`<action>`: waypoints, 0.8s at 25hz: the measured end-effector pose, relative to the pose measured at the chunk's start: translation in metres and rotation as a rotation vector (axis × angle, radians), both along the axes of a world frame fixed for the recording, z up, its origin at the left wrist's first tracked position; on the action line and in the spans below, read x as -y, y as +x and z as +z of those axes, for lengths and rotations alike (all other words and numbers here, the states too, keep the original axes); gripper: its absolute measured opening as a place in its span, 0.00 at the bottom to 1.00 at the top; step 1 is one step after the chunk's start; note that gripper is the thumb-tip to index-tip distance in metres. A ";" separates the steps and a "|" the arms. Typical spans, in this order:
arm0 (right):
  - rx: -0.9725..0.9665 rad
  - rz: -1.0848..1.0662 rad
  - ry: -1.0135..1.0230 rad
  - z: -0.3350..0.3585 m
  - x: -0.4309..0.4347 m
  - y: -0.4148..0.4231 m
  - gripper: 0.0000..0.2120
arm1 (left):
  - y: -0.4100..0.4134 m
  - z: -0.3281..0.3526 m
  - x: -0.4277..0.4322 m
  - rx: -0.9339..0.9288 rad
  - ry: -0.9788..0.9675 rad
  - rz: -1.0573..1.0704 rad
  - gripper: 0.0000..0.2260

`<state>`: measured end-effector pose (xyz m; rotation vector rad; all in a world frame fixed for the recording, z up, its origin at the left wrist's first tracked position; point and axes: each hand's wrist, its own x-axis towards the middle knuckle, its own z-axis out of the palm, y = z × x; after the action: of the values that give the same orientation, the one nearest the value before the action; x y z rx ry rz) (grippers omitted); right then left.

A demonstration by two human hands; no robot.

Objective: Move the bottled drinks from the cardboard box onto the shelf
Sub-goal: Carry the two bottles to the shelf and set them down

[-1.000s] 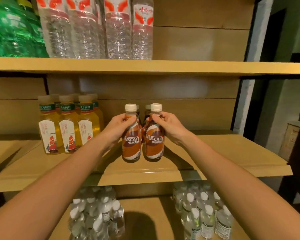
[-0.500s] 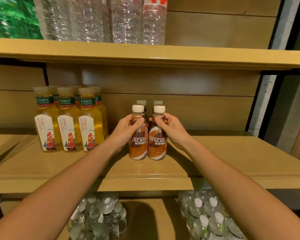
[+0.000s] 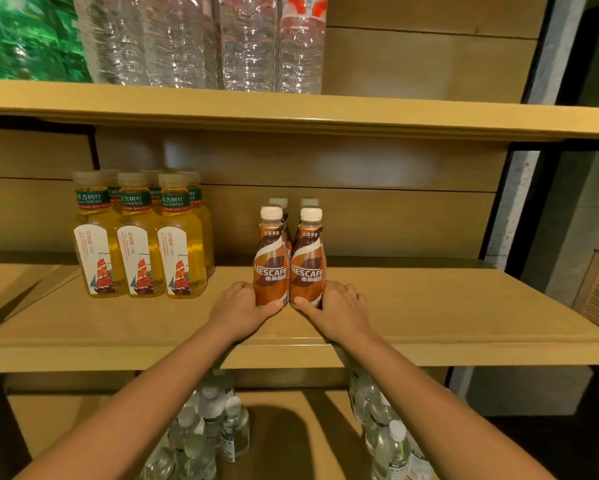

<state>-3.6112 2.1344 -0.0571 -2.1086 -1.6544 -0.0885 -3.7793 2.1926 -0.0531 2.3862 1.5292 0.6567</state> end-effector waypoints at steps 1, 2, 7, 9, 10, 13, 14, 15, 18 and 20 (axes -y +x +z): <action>0.013 -0.025 -0.013 0.001 -0.003 -0.001 0.34 | 0.003 0.000 -0.004 -0.051 0.023 0.023 0.27; 0.030 -0.042 -0.036 0.002 -0.005 -0.001 0.35 | 0.006 -0.001 -0.008 -0.105 0.040 0.046 0.29; 0.019 -0.027 -0.188 0.010 -0.020 0.007 0.39 | 0.017 -0.005 -0.026 -0.232 0.021 0.116 0.36; 0.001 -0.006 -0.202 0.010 -0.027 0.011 0.40 | 0.020 -0.007 -0.030 -0.243 0.006 0.119 0.37; -0.003 -0.001 -0.208 0.009 -0.031 0.013 0.40 | 0.021 -0.007 -0.033 -0.245 -0.005 0.113 0.38; 0.008 0.014 -0.237 0.008 -0.040 0.018 0.42 | 0.022 -0.005 -0.042 -0.269 -0.049 0.083 0.38; 0.013 0.017 -0.249 0.008 -0.044 0.019 0.42 | 0.022 -0.005 -0.045 -0.277 -0.058 0.079 0.38; 0.015 0.020 -0.261 0.008 -0.046 0.020 0.42 | 0.023 -0.005 -0.048 -0.287 -0.065 0.078 0.39; 0.010 0.021 -0.291 0.008 -0.053 0.020 0.42 | 0.024 -0.007 -0.054 -0.283 -0.081 0.082 0.39; -0.003 0.021 -0.303 0.013 -0.051 0.020 0.45 | 0.023 -0.003 -0.051 -0.262 -0.090 0.092 0.40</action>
<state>-3.5913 2.1850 -0.0439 -2.3063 -1.7809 0.1832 -3.7559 2.2434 -0.0564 2.4214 1.7393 0.2921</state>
